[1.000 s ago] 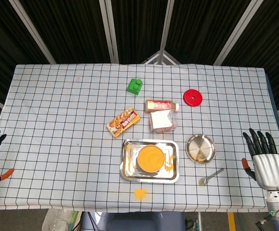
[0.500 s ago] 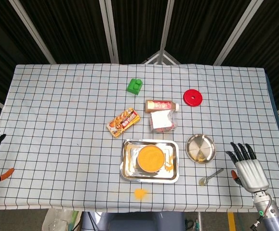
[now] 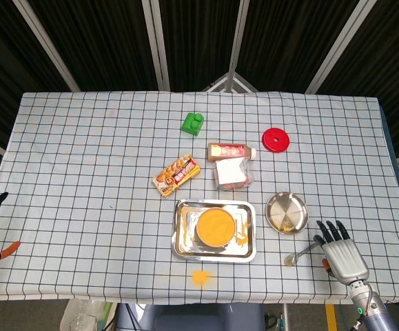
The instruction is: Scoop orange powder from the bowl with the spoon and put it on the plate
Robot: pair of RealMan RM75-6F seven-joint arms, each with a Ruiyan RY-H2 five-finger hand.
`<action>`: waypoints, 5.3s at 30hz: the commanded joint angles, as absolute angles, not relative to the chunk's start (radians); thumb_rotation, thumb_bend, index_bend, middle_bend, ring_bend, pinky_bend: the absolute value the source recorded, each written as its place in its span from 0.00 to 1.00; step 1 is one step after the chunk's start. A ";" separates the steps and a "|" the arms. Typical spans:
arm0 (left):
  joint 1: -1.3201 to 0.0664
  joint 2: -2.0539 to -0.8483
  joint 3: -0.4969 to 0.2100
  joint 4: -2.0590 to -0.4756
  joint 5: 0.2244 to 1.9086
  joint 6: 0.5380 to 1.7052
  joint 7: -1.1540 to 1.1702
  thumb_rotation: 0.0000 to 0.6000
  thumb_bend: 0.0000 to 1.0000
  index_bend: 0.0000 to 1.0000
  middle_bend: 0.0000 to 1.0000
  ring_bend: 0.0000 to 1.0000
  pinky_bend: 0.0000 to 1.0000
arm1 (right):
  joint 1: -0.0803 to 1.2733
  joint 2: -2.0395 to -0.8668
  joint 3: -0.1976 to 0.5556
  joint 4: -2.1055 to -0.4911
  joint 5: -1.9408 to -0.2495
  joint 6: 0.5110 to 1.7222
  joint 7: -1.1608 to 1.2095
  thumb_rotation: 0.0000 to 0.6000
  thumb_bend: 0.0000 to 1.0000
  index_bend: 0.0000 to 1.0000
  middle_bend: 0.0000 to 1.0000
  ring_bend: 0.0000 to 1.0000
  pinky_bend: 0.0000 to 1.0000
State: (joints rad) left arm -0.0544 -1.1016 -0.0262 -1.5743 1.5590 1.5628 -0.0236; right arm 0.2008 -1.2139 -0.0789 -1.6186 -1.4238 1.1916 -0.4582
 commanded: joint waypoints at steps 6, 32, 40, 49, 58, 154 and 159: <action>-0.055 -1.101 -0.027 -1.574 1.559 1.562 -0.027 1.00 0.00 0.00 0.00 0.00 0.00 | 0.198 -1.237 -0.094 -1.601 -1.414 1.172 -0.510 1.00 0.44 0.29 0.08 0.00 0.00; -0.058 -1.094 -0.027 -1.569 1.563 1.558 -0.031 1.00 0.00 0.00 0.00 0.00 0.00 | 0.199 -1.284 -0.105 -1.563 -1.342 1.132 -0.625 1.00 0.44 0.18 0.08 0.00 0.00; -0.059 -1.093 -0.028 -1.571 1.561 1.556 -0.032 1.00 0.00 0.00 0.00 0.00 0.00 | 0.195 -1.296 -0.114 -1.551 -1.340 1.133 -0.651 1.00 0.44 0.20 0.08 0.00 0.00; -0.059 -1.093 -0.028 -1.572 1.560 1.556 -0.036 1.00 0.00 0.00 0.00 0.00 0.00 | 0.188 -1.300 -0.116 -1.554 -1.342 1.149 -0.665 1.00 0.44 0.23 0.08 0.00 0.00; -0.059 -1.093 -0.028 -1.573 1.560 1.555 -0.036 1.00 0.00 0.00 0.00 0.00 0.00 | 0.181 -1.299 -0.120 -1.562 -1.348 1.161 -0.677 1.00 0.44 0.26 0.08 0.00 0.00; -0.062 -1.093 -0.030 -1.579 1.551 1.544 -0.039 1.00 0.00 0.00 0.00 0.00 0.00 | 0.172 -1.400 -0.083 -1.373 -1.508 1.230 -0.444 1.00 0.70 0.80 0.69 0.31 0.00; -0.061 -1.093 -0.030 -1.579 1.551 1.545 -0.038 1.00 0.00 0.00 0.00 0.00 0.00 | 0.172 -1.397 -0.079 -1.379 -1.509 1.236 -0.439 1.00 0.70 0.80 0.69 0.31 0.00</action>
State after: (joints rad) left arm -0.0613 -1.0928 -0.0298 -1.5794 1.5505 1.5449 -0.0385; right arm 0.1716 -1.3976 -0.0790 -1.3783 -1.5092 1.2352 -0.4390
